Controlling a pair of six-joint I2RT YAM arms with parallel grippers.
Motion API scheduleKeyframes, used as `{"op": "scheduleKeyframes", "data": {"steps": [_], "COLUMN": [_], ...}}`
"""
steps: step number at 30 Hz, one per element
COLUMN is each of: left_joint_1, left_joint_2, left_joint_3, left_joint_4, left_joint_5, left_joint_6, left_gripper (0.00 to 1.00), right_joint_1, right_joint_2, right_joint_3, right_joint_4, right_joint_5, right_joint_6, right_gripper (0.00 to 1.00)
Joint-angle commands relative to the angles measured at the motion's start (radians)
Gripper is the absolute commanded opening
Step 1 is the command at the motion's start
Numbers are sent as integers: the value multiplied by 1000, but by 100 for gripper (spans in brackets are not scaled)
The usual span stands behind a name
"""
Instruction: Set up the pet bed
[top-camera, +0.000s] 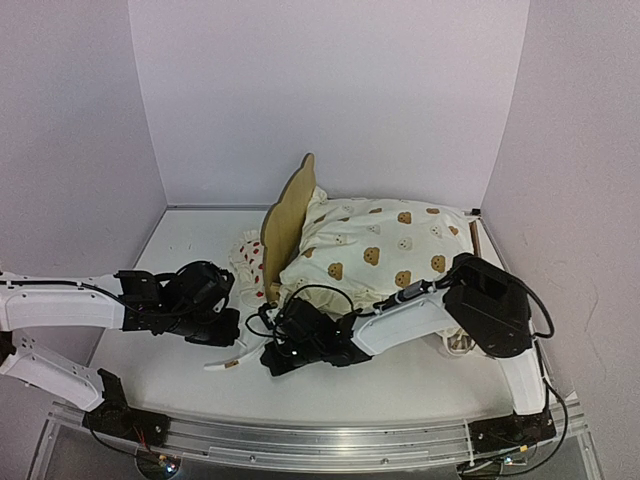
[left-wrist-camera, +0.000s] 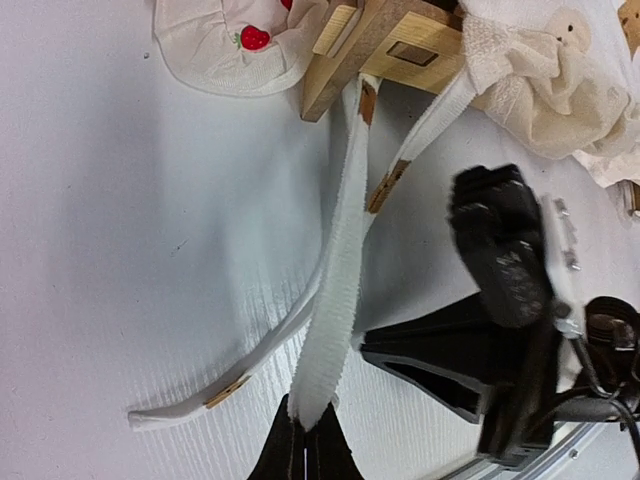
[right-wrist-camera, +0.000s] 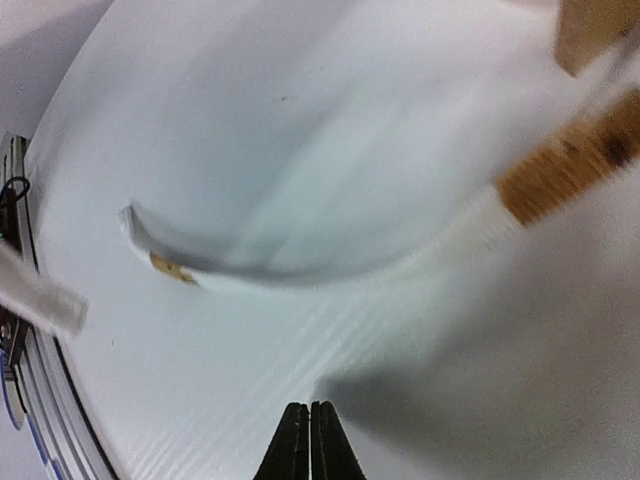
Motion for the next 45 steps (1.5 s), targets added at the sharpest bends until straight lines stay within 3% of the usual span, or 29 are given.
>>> {"op": "scheduleKeyframes", "data": {"steps": [1, 8, 15, 20, 21, 22, 24, 28, 31, 34, 36, 40, 42, 45], "left_joint_1": [-11, -31, -58, -88, -96, -103, -109, -109, -109, -109, -109, -109, -109, -109], "left_joint_2": [-34, 26, 140, 164, 153, 132, 95, 50, 49, 29, 15, 39, 59, 116], "left_joint_3": [7, -13, -45, -28, -21, -13, -1, 9, 16, -17, -41, -6, 1, 9], "left_joint_4": [59, 132, 302, 301, 274, 231, 162, -3, -113, -31, 50, -44, -61, -59], "left_joint_5": [81, 143, 274, 285, 257, 224, 158, -20, -103, -30, 50, -24, -28, -15], "left_joint_6": [-33, -56, -71, -59, -59, -61, -68, -130, -207, -174, -135, -149, -149, -139], "left_gripper": [0, 0, 4, 30, 38, 52, 68, 84, 84, 80, 73, 63, 50, 45], "right_joint_1": [-3, -34, -67, -90, -92, -93, -93, -93, -93, -93, -92, -93, -93, -93], "right_joint_2": [-221, -450, -554, -532, -520, -506, -470, -395, -336, -290, -267, -251, -252, -265], "right_joint_3": [-129, -292, -323, -272, -258, -244, -209, -135, -74, -26, -2, 14, 8, -14], "right_joint_4": [-35, -83, -121, -141, -144, -144, -144, -144, -143, -144, -143, -143, -143, -142], "right_joint_5": [-30, 12, 145, 124, 114, 107, 94, 72, 68, 75, 78, 69, 68, 70], "right_joint_6": [-62, -76, -71, -44, -40, -35, -23, -8, -3, -4, -6, -4, 0, -1], "right_gripper": [7, 10, 10, 11, 11, 12, 13, 18, 21, 22, 22, 22, 22, 22]}}
